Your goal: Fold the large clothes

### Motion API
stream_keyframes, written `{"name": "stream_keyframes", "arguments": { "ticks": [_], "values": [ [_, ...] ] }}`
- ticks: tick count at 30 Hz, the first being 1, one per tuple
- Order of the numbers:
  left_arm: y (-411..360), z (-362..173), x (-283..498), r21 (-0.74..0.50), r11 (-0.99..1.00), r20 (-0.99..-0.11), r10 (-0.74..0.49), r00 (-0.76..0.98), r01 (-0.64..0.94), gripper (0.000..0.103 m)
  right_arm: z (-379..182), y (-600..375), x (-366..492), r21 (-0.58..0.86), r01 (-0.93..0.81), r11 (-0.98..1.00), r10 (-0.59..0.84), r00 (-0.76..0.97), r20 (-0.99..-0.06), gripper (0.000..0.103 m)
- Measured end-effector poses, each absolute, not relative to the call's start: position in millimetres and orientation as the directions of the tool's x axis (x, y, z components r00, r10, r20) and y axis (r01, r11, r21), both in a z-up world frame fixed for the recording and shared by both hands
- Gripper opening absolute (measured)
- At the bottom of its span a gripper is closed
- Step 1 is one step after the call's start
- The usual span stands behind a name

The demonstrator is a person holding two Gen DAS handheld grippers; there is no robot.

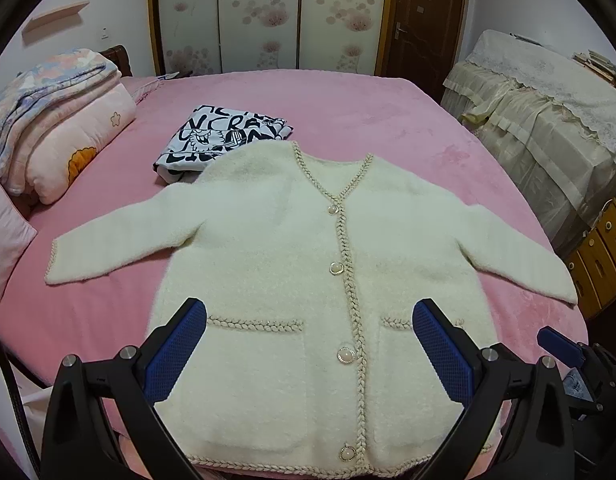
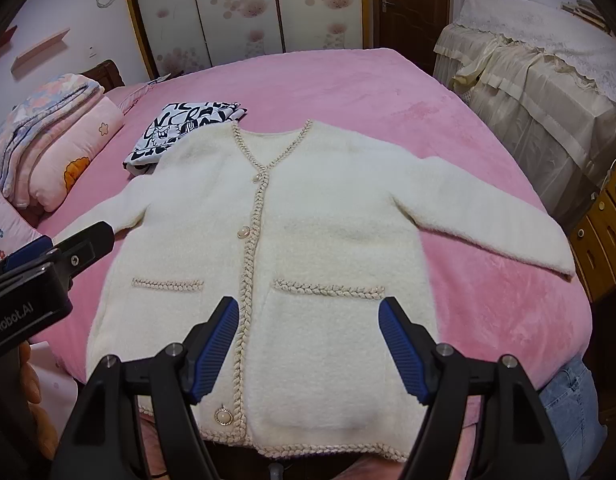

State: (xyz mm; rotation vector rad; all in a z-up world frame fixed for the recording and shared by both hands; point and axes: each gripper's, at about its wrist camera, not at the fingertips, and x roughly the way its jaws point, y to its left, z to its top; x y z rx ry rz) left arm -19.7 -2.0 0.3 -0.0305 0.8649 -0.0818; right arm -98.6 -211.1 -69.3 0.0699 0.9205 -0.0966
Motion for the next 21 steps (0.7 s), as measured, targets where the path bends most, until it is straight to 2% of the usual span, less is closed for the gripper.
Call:
{"name": "stream_keyframes", "arguments": {
  "ticks": [21],
  "values": [
    [-11, -9, -19, -0.007, 0.997, -0.775, -0.055, 0.629, 0.079, 0.102, -80, -215, -98, 0.023, 0.12, 0.992, -0.051, 0.58, -0.813, 0.073]
  ]
}}
